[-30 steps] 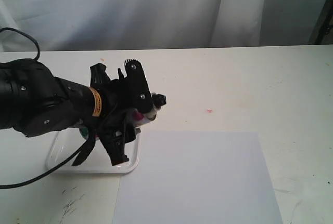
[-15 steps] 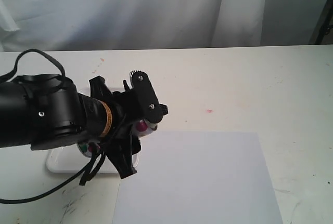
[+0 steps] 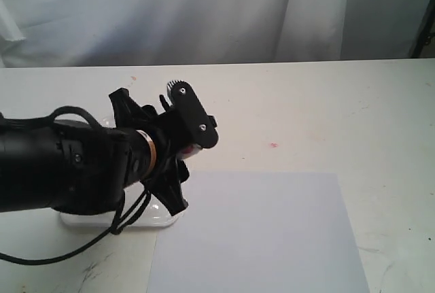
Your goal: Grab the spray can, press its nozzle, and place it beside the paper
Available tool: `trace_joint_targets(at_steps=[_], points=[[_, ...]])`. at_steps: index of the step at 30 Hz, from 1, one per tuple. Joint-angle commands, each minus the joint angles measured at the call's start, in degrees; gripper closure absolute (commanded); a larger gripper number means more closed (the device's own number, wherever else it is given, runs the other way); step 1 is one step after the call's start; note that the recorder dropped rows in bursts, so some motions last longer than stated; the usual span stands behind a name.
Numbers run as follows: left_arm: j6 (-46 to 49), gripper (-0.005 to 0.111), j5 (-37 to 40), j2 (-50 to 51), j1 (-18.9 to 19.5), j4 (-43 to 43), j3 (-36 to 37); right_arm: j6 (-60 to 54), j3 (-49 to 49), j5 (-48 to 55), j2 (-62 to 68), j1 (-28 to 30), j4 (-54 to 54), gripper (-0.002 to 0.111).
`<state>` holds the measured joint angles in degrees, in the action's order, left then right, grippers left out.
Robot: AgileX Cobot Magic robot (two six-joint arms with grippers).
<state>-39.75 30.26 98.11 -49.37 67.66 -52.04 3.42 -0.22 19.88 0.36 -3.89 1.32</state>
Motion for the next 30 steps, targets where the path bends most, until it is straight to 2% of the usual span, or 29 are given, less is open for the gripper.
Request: trace_joint_targets(at_steps=[1,5,11,16,25,30], points=[[-1.57,0.107,4.83,3.3,-3.63,2.99,-0.25,0.02,0.22,-0.04,-0.36,0.38,0.18,0.108],[-1.79,0.107,7.73,6.02,-5.59,4.07,-0.25,0.02,0.22,-0.04,-0.36,0.38,0.18,0.108],[-2.64,0.107,10.89,7.99,-6.61,3.62,-1.27,0.02,0.22,-0.04,-0.36,0.38,0.18,0.108],[-3.98,0.107,12.76,7.99,-9.65,3.62,-1.58,0.02,0.22,-0.04,-0.36,0.38,0.18,0.108],[-5.09,0.107,13.45,7.88,-10.24,1.89,-1.58,0.02,0.22,-0.04,-0.36,0.38,0.18,0.108],[-3.33,0.107,13.47,7.88,-13.52,1.86,-1.58,-0.32,0.22,-0.15,-0.36,0.38,-1.32,0.108]])
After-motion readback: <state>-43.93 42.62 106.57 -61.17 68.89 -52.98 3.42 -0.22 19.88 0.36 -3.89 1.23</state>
